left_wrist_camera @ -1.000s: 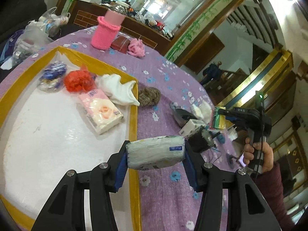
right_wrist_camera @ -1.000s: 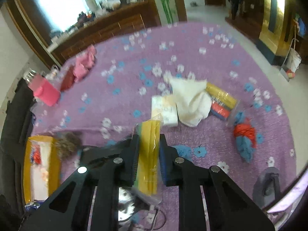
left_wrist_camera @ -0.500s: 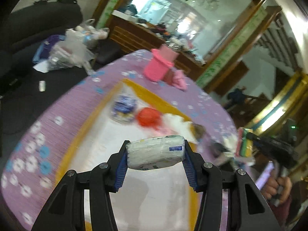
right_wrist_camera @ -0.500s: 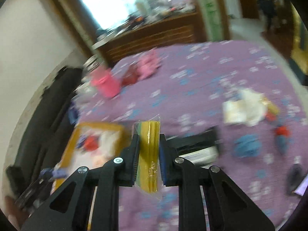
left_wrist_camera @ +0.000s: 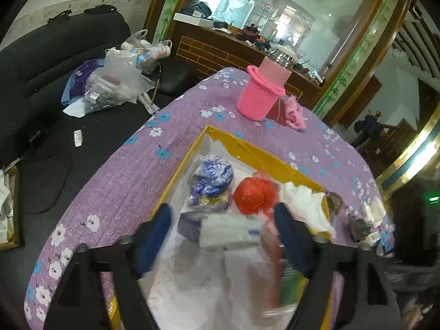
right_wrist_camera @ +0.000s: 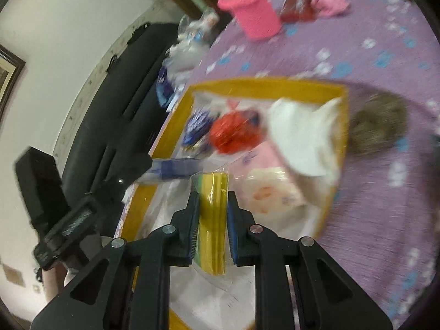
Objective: Organize soft objects
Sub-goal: 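Carry both packets into the tray and open both grippers, then move the left gripper toward the brown knitted ball while the right approaches the blue towel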
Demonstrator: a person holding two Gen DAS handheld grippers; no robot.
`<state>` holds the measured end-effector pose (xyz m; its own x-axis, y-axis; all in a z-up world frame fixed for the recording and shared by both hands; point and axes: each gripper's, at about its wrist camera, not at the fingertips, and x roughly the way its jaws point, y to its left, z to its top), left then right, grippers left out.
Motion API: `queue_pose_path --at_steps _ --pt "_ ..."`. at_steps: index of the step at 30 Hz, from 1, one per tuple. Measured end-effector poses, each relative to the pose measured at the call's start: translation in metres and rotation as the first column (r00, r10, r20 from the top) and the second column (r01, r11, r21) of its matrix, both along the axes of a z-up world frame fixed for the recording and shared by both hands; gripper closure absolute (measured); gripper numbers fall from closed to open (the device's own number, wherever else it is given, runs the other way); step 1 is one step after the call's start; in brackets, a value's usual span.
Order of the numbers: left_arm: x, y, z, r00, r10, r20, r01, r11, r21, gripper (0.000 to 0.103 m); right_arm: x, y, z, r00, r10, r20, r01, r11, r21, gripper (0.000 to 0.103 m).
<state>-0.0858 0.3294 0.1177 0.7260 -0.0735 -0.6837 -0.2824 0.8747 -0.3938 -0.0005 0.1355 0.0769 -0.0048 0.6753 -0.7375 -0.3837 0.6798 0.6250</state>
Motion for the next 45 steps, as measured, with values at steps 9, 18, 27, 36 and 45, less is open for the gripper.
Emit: queue_pose_path --at_steps 9,18,27,36,45 --pt "-0.019 0.004 0.018 0.998 -0.01 0.068 0.01 1.0 0.003 0.02 -0.001 -0.002 0.007 0.991 -0.025 0.133 0.032 0.998 -0.05 0.063" --pt "-0.042 -0.051 0.04 0.981 -0.12 0.154 0.119 0.993 0.018 0.017 -0.016 -0.096 0.063 0.938 -0.176 0.297 0.202 0.978 -0.057 0.059" --pt "-0.027 -0.16 0.045 0.932 -0.342 0.122 0.338 0.94 0.047 0.017 -0.031 -0.225 0.075 0.865 -0.33 0.379 0.399 0.909 -0.119 0.053" --pt "-0.009 -0.211 0.042 0.925 -0.378 0.036 0.373 0.923 0.097 0.017 -0.015 -0.313 0.062 0.806 -0.45 0.384 0.524 0.845 -0.109 0.053" --pt "0.029 -0.25 0.019 0.918 -0.393 -0.042 0.396 0.913 0.098 0.017 0.016 -0.348 0.062 0.716 -0.473 0.513 0.614 0.776 -0.142 0.053"
